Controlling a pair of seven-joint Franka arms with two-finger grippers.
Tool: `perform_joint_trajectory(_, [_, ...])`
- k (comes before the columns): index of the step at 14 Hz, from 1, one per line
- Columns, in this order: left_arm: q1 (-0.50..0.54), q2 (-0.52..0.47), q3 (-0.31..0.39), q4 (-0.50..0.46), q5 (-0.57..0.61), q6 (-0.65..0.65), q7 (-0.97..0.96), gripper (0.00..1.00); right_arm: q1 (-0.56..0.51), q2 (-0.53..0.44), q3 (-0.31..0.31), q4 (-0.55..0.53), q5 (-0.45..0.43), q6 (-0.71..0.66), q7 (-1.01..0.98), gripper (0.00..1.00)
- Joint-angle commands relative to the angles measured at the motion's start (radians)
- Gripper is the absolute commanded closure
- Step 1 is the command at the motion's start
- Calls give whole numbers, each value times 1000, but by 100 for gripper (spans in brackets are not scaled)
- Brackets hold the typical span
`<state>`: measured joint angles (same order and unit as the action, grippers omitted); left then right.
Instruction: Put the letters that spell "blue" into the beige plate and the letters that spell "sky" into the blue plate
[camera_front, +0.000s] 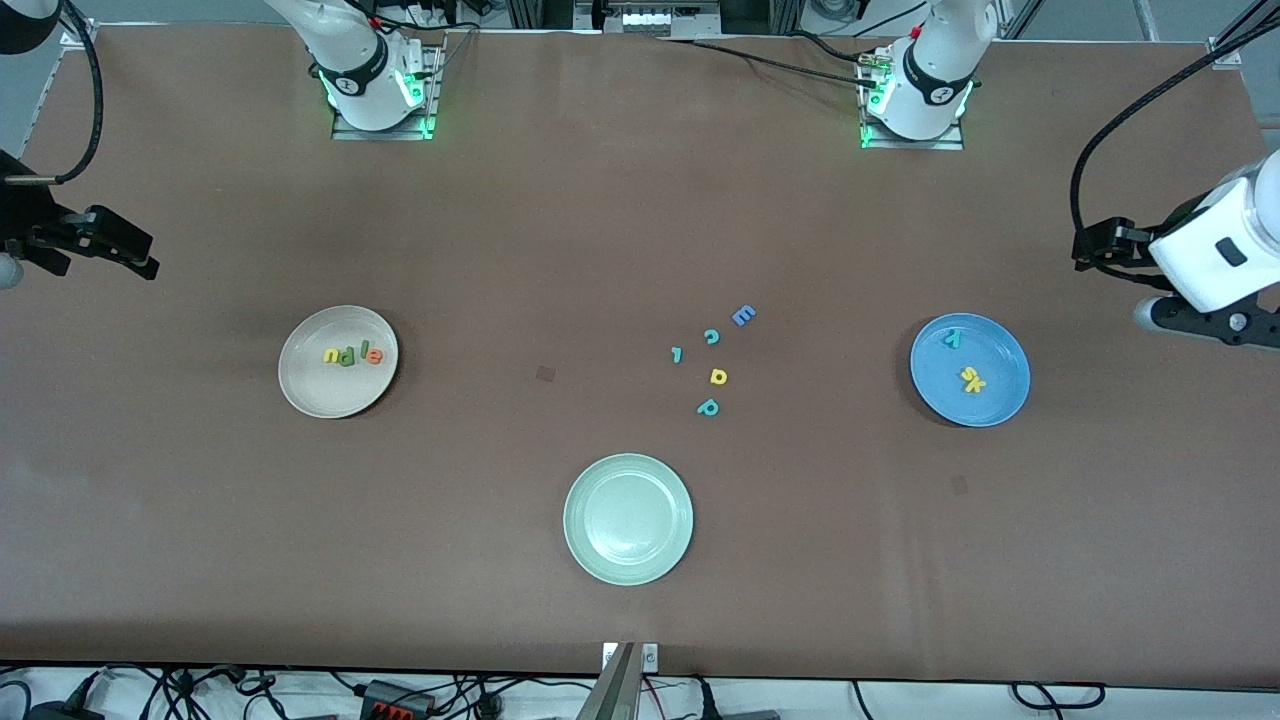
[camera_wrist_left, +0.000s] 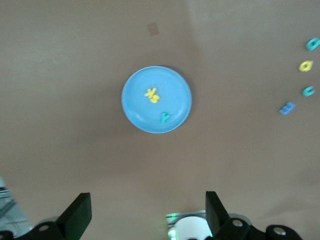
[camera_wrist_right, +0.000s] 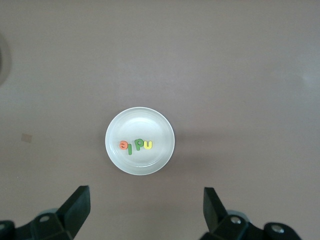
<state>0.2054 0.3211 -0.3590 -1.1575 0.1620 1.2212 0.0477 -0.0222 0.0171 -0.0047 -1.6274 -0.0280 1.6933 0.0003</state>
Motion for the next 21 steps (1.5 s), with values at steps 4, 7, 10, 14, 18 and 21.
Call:
perform_joint_trajectory(4, [-222, -293, 360, -468, -136, 390, 11, 0, 25, 3, -24, 7, -16, -3, -8, 0])
perform_joint_trajectory(7, [-230, -358, 370, -553, -168, 463, -21, 0, 25, 3, -24, 7, -16, 0, -8, 0])
perform_joint_trajectory(10, [-241, -386, 370, -591, -162, 525, -55, 0, 12, 3, -23, 7, -15, -1, -8, 0])
perform_joint_trajectory(14, [-241, -378, 339, -582, -162, 491, -52, 0, -1, 1, -15, 7, -13, -1, -8, 0])
perform_joint_trajectory(18, [-239, -373, 322, -561, -160, 483, -54, 0, -18, 1, 1, 7, -10, -3, -8, 0])
perform_joint_trajectory(21, [-239, -373, 321, -557, -160, 472, -54, 0, -21, 3, 9, 7, -10, 0, -9, 0])
